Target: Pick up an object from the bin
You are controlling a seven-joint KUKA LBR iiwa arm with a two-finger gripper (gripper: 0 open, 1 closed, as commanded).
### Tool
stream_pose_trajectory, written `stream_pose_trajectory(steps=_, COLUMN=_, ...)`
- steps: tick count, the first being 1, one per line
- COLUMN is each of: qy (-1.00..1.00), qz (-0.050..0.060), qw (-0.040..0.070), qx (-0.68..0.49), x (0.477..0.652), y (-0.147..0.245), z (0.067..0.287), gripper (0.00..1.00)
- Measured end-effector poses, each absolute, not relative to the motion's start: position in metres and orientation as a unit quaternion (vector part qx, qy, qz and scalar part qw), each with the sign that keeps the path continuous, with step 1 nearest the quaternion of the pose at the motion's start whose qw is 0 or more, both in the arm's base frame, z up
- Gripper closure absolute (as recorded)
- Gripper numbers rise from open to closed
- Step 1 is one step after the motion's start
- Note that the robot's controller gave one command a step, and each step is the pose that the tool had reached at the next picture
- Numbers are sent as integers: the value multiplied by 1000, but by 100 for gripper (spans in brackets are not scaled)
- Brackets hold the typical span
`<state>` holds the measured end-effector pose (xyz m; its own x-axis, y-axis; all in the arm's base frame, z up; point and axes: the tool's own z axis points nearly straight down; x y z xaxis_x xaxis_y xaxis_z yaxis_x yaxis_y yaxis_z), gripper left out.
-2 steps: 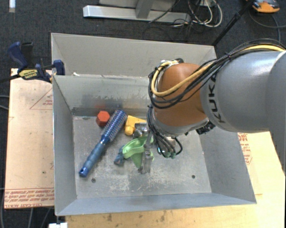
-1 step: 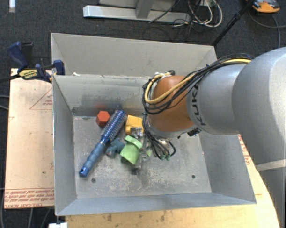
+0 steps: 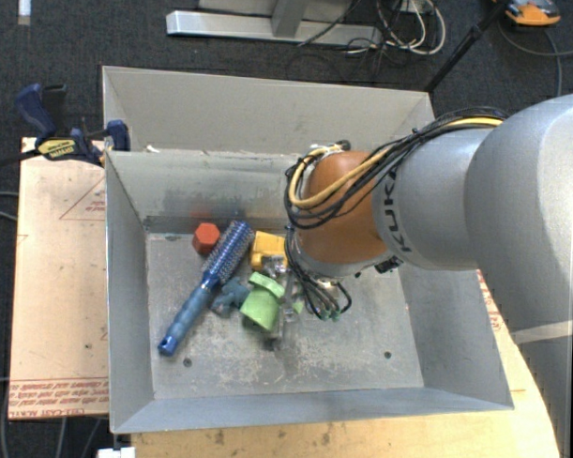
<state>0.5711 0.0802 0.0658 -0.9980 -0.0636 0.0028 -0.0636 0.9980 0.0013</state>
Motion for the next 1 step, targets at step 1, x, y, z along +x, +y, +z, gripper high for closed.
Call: stream_pose_trajectory(steps=1, qy=-1000, qz=-1, qw=1, qx=31, x=572, y=81, z=66, gripper=0)
